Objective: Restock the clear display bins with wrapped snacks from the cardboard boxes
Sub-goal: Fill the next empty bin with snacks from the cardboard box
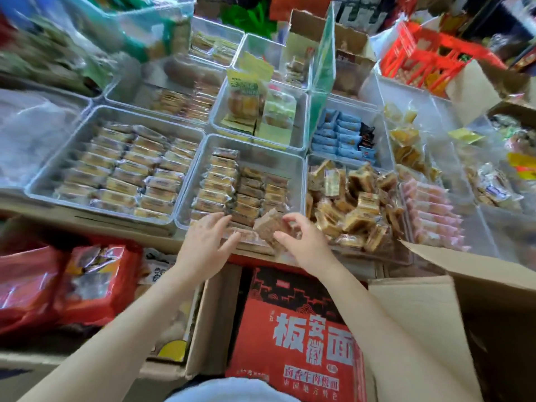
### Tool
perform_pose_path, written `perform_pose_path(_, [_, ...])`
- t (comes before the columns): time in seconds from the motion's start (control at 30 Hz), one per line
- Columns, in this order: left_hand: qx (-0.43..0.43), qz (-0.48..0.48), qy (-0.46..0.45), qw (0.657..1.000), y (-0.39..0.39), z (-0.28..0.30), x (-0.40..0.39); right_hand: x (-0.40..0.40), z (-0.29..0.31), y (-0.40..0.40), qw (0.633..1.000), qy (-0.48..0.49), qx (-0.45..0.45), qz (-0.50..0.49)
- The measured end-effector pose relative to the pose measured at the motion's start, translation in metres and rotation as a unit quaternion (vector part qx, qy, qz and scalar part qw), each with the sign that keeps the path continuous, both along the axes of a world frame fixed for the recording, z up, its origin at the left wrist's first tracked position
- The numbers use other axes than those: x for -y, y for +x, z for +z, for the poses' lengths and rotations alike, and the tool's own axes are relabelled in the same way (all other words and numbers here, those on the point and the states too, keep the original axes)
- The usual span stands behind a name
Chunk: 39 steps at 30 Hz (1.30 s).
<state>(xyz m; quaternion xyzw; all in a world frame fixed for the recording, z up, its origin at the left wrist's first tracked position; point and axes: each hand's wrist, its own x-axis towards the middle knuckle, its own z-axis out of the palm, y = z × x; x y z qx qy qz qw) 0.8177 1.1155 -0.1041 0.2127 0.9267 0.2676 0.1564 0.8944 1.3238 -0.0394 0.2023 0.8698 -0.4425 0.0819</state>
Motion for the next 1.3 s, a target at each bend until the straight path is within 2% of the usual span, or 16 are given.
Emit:
perform_pose_path(0.1, [-0.052, -0.057, -0.117, 0.990, -0.012, -0.035, 0.019, 0.004, -0.019, -0.040, 0.996, 0.092, -0.001, 0.002])
perform_pose_path(0.17, [-0.083, -0.086, -0.146, 0.982, -0.011, -0.051, 0.026, 0.011, -0.035, -0.063, 0.992, 0.125, 0.014, 0.021])
perform_pose_path(0.37, [-0.128, -0.105, -0.142, 0.976, -0.014, -0.065, 0.029, 0.036, -0.098, -0.106, 0.977, 0.136, 0.135, 0.094])
perform_pose_path(0.5, [-0.143, -0.112, -0.127, 0.975, -0.015, -0.070, 0.033, 0.046, -0.115, -0.119, 0.974, 0.174, 0.139, 0.045])
perform_pose_path(0.6, [-0.145, -0.104, -0.122, 0.976, -0.015, -0.072, 0.033, 0.046, -0.120, -0.124, 0.975, 0.163, 0.154, 0.014])
perform_pose_path(0.7, [-0.129, -0.098, -0.124, 0.979, -0.014, -0.066, 0.032, 0.040, -0.109, -0.122, 0.972, 0.147, 0.174, 0.060])
perform_pose_path(0.8, [-0.103, -0.081, -0.132, 0.983, -0.013, -0.058, 0.029, 0.023, -0.078, -0.096, 0.975, 0.117, 0.160, 0.097])
perform_pose_path(0.9, [-0.084, -0.045, -0.098, 0.991, -0.004, -0.040, 0.014, -0.012, -0.031, -0.044, 0.990, 0.092, 0.075, 0.082])
perform_pose_path(0.97, [-0.078, -0.056, -0.053, 0.994, 0.016, -0.018, -0.010, -0.043, 0.006, 0.000, 0.998, 0.055, 0.018, 0.037])
perform_pose_path(1.07, [-0.051, -0.132, 0.019, 0.990, 0.067, 0.018, -0.069, -0.094, 0.053, 0.074, 0.993, 0.036, -0.077, -0.087])
perform_pose_path(1.17, [-0.051, -0.238, 0.080, 0.967, 0.127, 0.050, -0.140, -0.150, 0.081, 0.146, 0.965, 0.066, -0.157, -0.199])
perform_pose_path(1.23, [-0.061, -0.295, 0.120, 0.946, 0.166, 0.069, -0.188, -0.190, 0.087, 0.188, 0.946, 0.087, -0.168, -0.262])
perform_pose_path(1.3, [-0.087, -0.326, 0.151, 0.929, 0.200, 0.084, -0.232, -0.233, 0.078, 0.218, 0.939, 0.099, -0.132, -0.302])
